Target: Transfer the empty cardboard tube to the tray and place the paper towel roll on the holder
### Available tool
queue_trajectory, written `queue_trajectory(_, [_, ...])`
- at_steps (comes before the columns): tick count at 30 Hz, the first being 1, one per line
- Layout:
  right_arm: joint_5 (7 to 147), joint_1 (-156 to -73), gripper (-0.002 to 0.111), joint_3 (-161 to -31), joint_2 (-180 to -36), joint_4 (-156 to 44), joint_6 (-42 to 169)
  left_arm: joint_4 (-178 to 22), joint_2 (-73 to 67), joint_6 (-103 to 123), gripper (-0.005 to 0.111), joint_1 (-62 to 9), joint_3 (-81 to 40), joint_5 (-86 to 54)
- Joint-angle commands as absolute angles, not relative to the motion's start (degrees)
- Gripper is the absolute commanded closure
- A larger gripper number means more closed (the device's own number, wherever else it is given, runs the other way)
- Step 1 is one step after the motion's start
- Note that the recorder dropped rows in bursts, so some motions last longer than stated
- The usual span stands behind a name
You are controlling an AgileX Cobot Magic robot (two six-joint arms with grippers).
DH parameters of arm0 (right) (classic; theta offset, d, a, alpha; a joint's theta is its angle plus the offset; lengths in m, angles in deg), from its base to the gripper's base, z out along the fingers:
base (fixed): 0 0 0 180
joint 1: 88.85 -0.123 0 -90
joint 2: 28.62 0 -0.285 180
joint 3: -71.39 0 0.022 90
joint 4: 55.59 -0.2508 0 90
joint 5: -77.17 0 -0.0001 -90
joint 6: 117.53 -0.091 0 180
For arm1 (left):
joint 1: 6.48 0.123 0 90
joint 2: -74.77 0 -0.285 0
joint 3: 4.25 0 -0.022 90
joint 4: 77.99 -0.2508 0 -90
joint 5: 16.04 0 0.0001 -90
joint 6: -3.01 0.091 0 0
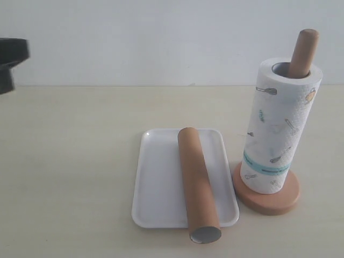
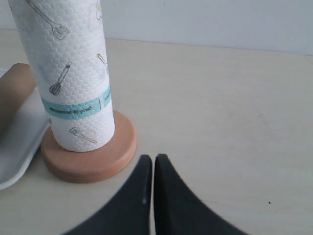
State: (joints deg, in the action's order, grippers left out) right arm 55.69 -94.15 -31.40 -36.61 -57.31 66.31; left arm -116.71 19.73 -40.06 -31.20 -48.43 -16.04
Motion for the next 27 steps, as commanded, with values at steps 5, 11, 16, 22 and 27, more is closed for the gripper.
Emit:
queue_trajectory(5, [56.4, -94.0, 0.107, -31.4, -36.4, -57.2, 66.3, -116.4, 46.1, -48.9, 0.101, -19.4, -65.1, -16.0])
queue_trajectory(11, [56.4, -94.0, 0.107, -31.4, -36.4, -57.2, 66.3, -116.4, 61.1, -59.6, 0.101, -17.5, -74.6, -18.4])
queue_trajectory(16, [56.4, -94.0, 0.107, -31.4, -36.4, -57.2, 66.3, -116.4, 66.7, -71.5, 0.101, -17.5, -77.1, -19.0])
queue_trajectory(22, [56.4, -94.0, 0.107, -31.4, -36.4, -57.2, 66.3, -115.7, 67.0, -58.1, 0.101, -17.5, -77.1, -19.5])
queue_trajectory(27, [56.4, -94.0, 0.107, -31.4, -36.4, -57.2, 66.3, -97.9, 67.0, -22.2, 0.101, -17.5, -79.5, -19.2])
